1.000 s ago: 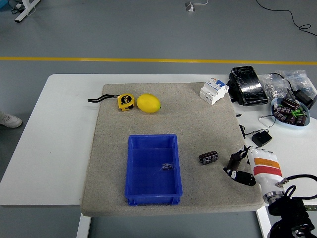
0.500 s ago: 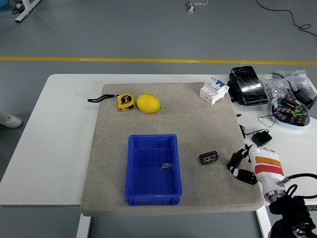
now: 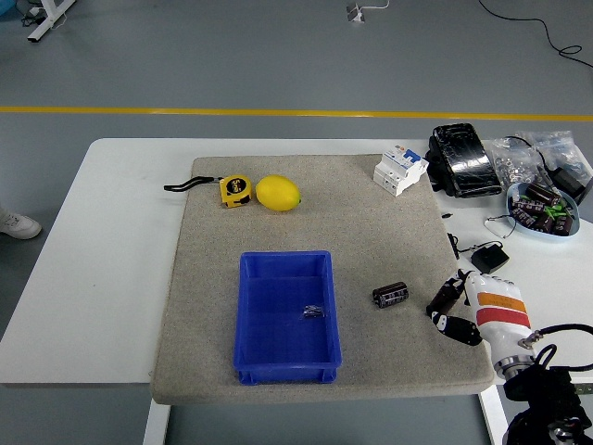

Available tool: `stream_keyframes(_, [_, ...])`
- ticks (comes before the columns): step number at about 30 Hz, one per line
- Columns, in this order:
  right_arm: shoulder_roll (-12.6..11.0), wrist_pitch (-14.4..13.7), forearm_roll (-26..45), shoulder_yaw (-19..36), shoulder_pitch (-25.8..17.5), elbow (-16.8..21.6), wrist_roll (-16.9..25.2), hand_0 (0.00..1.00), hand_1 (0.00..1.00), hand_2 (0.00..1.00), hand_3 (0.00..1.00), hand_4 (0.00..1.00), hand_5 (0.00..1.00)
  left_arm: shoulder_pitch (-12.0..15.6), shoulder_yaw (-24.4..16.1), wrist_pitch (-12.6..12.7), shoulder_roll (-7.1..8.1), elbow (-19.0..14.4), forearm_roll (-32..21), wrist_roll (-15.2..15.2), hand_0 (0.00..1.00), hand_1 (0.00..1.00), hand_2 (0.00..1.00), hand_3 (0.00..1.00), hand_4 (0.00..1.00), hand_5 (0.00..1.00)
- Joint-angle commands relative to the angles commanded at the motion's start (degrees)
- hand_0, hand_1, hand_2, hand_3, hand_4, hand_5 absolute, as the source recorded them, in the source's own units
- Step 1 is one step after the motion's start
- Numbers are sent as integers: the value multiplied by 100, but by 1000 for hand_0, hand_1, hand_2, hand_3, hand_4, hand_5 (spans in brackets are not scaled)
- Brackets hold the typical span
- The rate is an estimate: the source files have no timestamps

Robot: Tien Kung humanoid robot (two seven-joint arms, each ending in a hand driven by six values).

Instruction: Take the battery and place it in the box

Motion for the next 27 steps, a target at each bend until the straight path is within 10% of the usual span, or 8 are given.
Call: stream_keyframes(27, [-31, 152, 0, -17, -30, 95, 27, 75, 271, 392, 455, 858, 199, -9, -29, -56, 13, -5, 47, 6, 727, 626, 701, 672, 719, 667])
